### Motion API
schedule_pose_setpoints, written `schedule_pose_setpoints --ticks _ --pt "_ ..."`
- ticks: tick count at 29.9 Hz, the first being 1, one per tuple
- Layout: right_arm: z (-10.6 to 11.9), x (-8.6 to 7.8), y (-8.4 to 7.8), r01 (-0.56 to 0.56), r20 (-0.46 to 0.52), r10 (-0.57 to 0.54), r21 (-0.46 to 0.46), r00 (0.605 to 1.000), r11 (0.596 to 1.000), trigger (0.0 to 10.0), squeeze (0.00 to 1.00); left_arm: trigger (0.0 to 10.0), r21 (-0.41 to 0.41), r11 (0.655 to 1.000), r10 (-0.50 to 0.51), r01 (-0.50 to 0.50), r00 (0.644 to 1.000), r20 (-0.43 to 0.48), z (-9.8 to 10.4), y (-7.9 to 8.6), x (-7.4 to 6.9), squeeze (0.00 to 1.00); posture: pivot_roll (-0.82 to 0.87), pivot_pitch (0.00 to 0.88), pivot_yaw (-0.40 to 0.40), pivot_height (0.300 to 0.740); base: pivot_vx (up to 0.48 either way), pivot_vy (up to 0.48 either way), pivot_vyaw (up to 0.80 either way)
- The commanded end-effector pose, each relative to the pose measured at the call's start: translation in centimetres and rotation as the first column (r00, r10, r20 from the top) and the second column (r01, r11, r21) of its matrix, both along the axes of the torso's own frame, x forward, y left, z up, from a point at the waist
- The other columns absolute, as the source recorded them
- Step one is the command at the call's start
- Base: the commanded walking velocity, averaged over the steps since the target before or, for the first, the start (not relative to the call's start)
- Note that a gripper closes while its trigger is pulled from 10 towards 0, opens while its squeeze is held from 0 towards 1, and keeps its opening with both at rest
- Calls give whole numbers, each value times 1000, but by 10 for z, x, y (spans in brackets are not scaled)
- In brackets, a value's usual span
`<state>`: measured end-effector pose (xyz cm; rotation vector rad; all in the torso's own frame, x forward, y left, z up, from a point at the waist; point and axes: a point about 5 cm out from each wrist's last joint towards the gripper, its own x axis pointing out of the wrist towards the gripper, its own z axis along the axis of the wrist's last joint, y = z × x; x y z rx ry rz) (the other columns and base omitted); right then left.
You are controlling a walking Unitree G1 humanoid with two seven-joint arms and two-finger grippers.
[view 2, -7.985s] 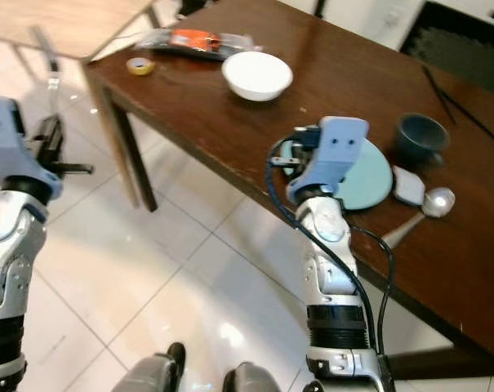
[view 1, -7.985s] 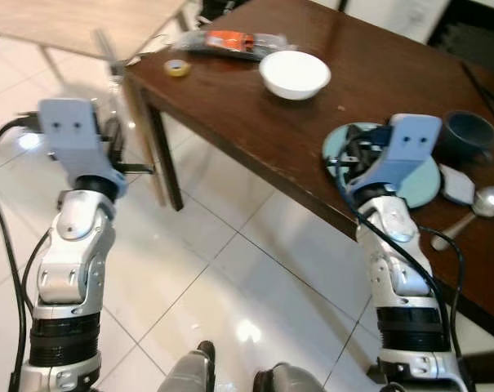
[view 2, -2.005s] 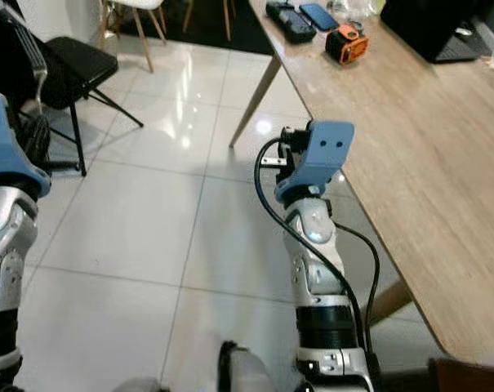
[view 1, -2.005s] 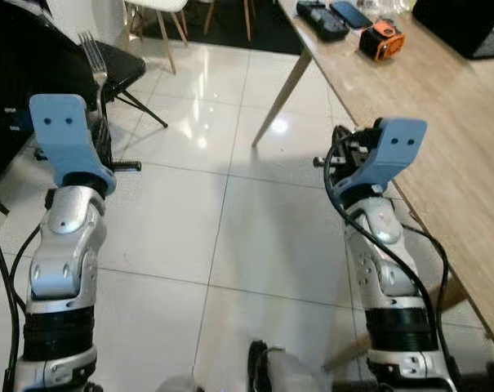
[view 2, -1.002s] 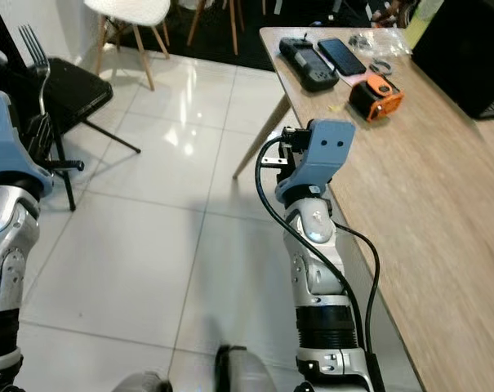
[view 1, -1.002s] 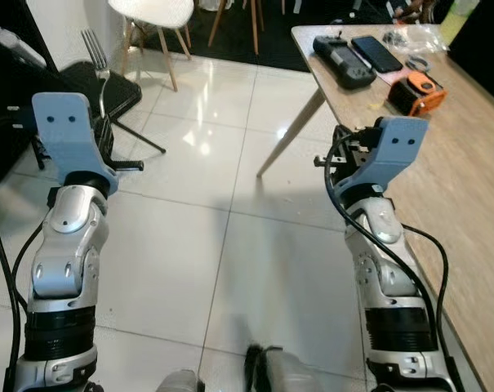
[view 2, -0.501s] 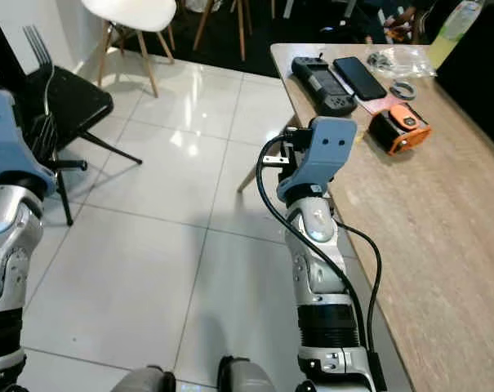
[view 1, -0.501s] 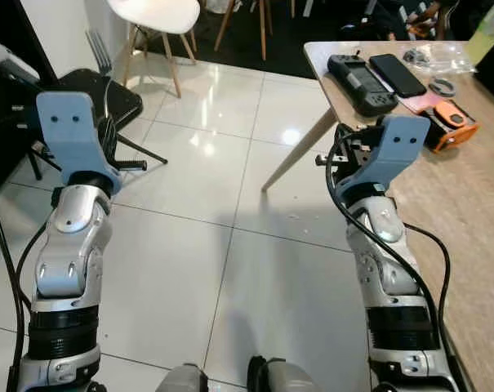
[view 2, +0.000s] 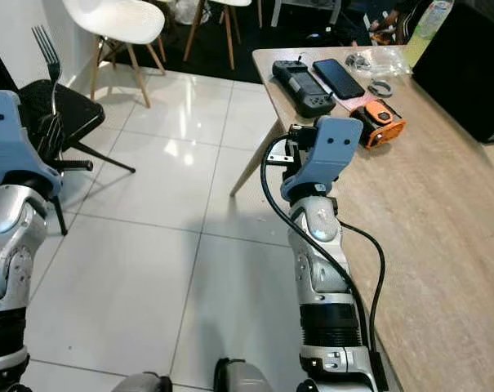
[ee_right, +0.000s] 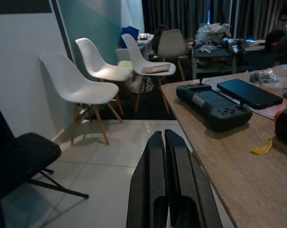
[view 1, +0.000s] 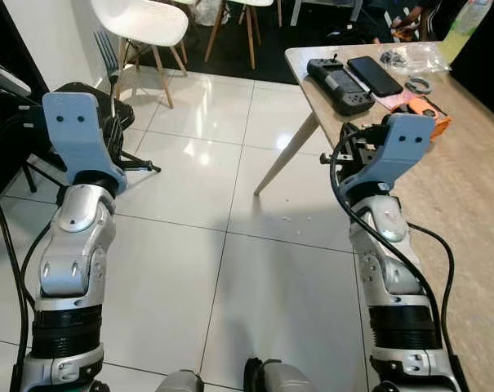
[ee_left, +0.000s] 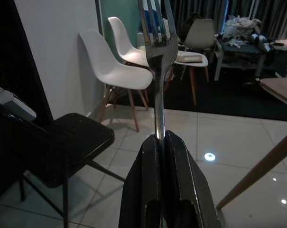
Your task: Setting the table
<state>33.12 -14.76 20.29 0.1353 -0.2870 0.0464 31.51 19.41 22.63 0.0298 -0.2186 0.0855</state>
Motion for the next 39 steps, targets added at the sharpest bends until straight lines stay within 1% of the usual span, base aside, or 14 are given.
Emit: schedule_pose_setpoints --ticks 1,4,39 --pt "-5 0 -5 13 -24 -13 15 1000 1000 10000 0 10000 2 1000 -4 5 1000 -6 -2 -1 0 0 81 80 2 740 0 0 -800" --pt "-5 0 -6 13 -29 -13 32 999 999 10000 0 10000 2 1000 -5 5 1000 -5 -2 -1 0 0 80 81 3 740 0 0 -800" --pt "-7 -1 -6 14 -37 -13 26 999 1000 10000 0 10000 5 1000 -13 13 1000 -11 -2 -3 0 0 79 87 4 740 0 0 -800"
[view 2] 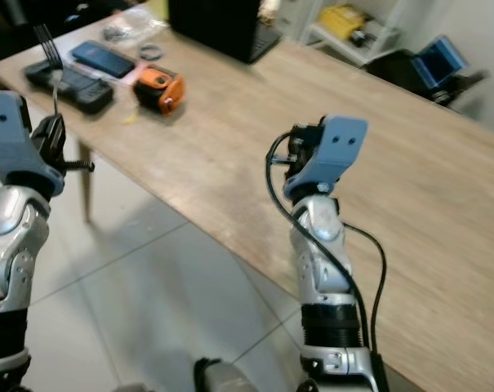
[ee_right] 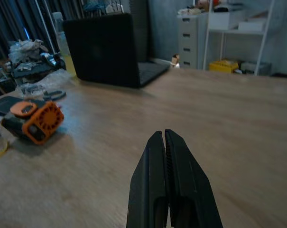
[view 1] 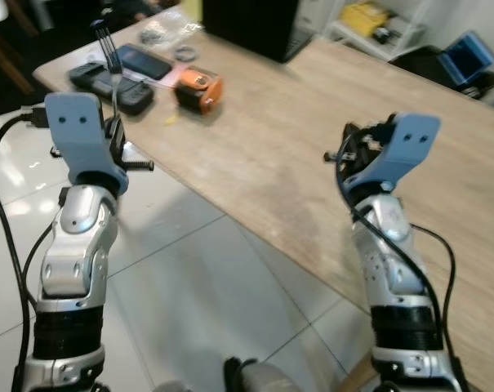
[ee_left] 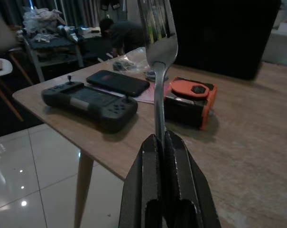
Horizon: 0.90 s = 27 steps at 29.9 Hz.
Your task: Setting the table
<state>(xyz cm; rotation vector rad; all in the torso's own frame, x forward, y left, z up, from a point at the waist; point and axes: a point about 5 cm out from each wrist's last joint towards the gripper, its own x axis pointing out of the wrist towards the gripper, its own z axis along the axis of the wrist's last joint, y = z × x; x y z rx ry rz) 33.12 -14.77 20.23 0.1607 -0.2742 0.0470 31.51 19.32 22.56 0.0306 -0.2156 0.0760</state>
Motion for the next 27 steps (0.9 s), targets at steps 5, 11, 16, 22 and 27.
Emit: schedule_pose_setpoints --ticks 5,11,16,22,27 --pt "-6 -1 -6 17 -25 -17 0 1000 1000 10000 0 10000 4 1000 -6 6 1000 -8 -2 -2 -1 0 81 88 2 740 0 0 -800" --pt "-6 0 -5 13 -25 -13 -2 1000 1000 10000 0 10000 3 1000 -11 11 1000 -8 -2 -3 0 0 82 86 1 740 0 0 -800" --pt "-6 0 -5 12 -25 -12 -3 1000 1000 10000 0 10000 3 1000 -16 16 1000 -9 -2 -3 -1 0 82 84 0 740 0 0 -800" --pt "-6 0 -5 10 -25 -10 -6 1000 1000 10000 0 10000 1 1000 -25 25 1000 -8 -2 -5 0 0 81 79 -2 740 0 0 -800" --pt "-6 0 -5 8 -25 -8 -8 1000 1000 10000 0 10000 0 1000 -28 28 1000 -6 -1 -6 0 0 81 79 -3 740 0 0 -800"
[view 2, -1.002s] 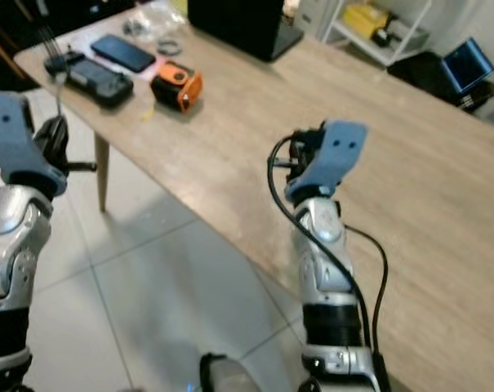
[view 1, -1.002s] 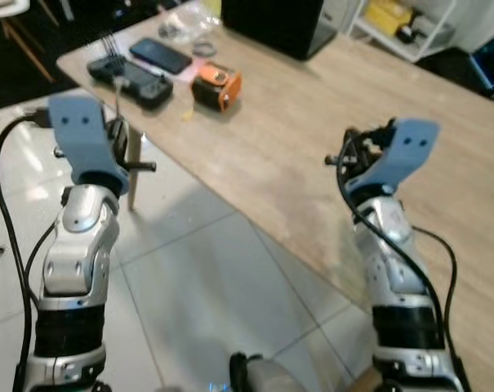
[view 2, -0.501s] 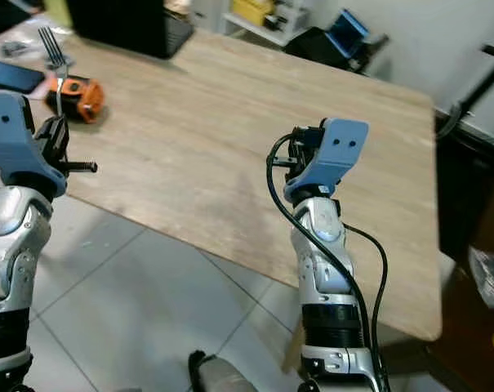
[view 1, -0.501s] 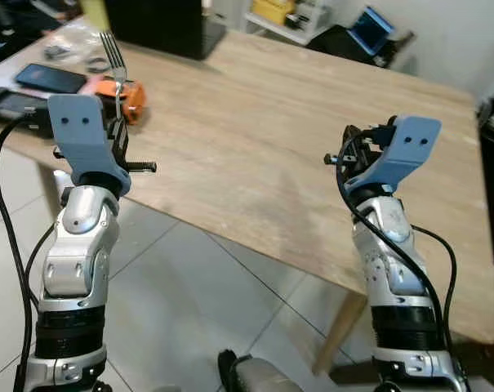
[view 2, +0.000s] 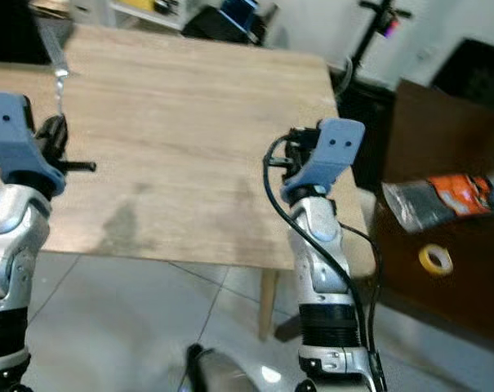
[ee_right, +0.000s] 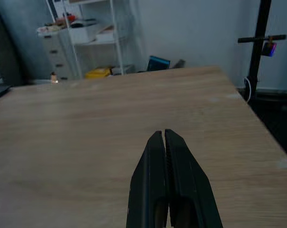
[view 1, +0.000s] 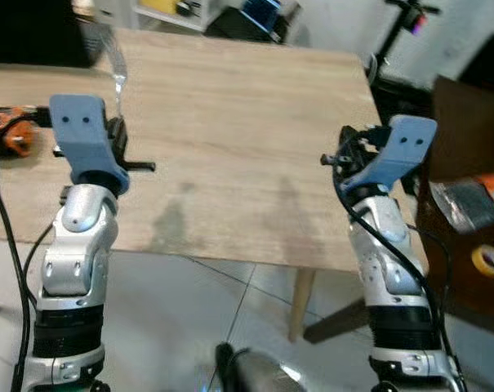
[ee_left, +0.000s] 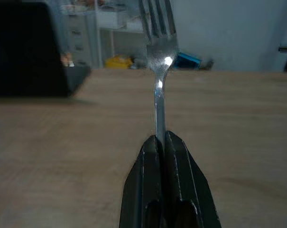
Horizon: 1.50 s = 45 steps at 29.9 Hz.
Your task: Setting the table
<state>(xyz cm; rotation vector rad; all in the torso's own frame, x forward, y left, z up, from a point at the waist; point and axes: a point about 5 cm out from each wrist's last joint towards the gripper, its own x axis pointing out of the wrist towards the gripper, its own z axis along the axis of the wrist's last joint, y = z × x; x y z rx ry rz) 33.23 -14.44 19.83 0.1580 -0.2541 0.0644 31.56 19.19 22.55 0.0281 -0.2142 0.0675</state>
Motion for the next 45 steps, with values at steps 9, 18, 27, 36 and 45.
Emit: schedule_pose_setpoints --ticks 9,18,27,36,45 --pt "-2 -1 -8 23 -6 -23 -4 1000 1000 10000 0 10000 2 1000 -20 20 1000 -3 -1 -5 0 0 80 78 -3 740 0 0 -800" --pt "-1 -2 -5 11 2 -11 -16 1000 1000 10000 0 10000 -1 1000 -12 12 1000 -3 0 -4 0 0 81 81 -1 740 0 0 -444" --pt "-2 -2 -6 17 0 -17 -20 1000 1000 10000 0 10000 -6 1000 19 -19 1000 -8 0 -1 1 0 83 86 -3 740 0 0 0" --pt "-1 -2 -3 0 3 1 -34 1000 999 10000 0 10000 -11 996 91 -91 996 -6 1 9 0 0 88 88 -5 740 0 0 89" --pt "-2 -2 -4 0 -4 0 -39 1000 999 10000 0 10000 -15 996 91 -91 996 -9 0 9 0 0 85 91 -3 740 0 0 800"
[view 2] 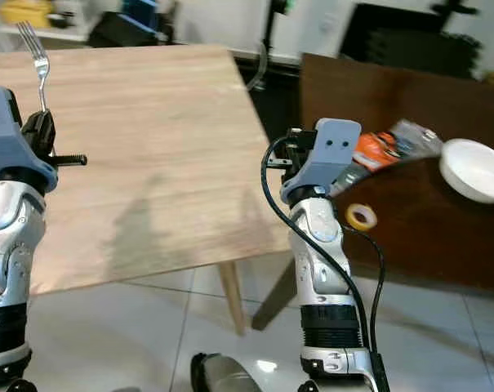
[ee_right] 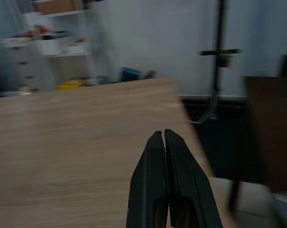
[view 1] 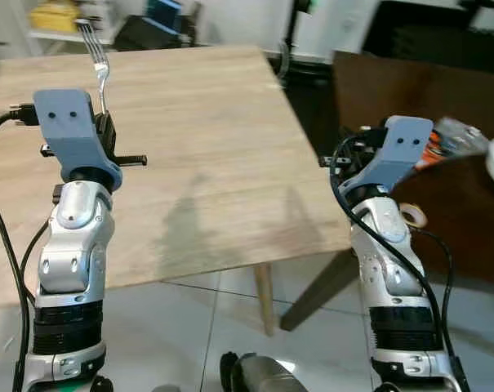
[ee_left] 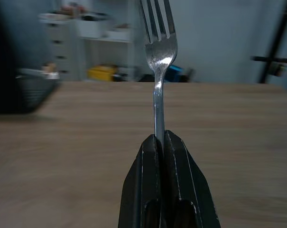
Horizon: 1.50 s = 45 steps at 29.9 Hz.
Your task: Setting the table
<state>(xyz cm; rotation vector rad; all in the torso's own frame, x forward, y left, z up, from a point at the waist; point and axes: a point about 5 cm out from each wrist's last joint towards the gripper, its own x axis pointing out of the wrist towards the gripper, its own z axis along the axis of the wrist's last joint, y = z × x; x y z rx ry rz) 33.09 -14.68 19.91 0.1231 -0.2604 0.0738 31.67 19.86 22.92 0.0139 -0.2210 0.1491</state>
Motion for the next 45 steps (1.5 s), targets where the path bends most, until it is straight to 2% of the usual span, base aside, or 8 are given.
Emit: schedule_pose_setpoints --ticks 1,16,22,45 --pt "-3 -1 -2 6 -13 -7 -6 1000 1000 10000 0 10000 6 1000 11 -11 1000 -18 -4 2 -1 0 85 91 -3 740 0 0 800" --pt "-3 0 -3 19 -17 -19 14 1000 1000 10000 0 10000 10 1000 -3 3 1000 -28 -4 0 0 0 87 91 -4 740 0 0 0" --pt "-3 0 -3 19 -17 -18 16 1000 1000 10000 0 10000 -17 1000 0 -1 999 -45 -6 2 1 0 85 92 -5 740 0 464 0" --pt "-4 -1 -3 14 -16 -13 11 1000 1000 10000 0 10000 -10 1000 9 -9 999 -54 -8 3 1 0 85 84 -7 740 0 0 0"
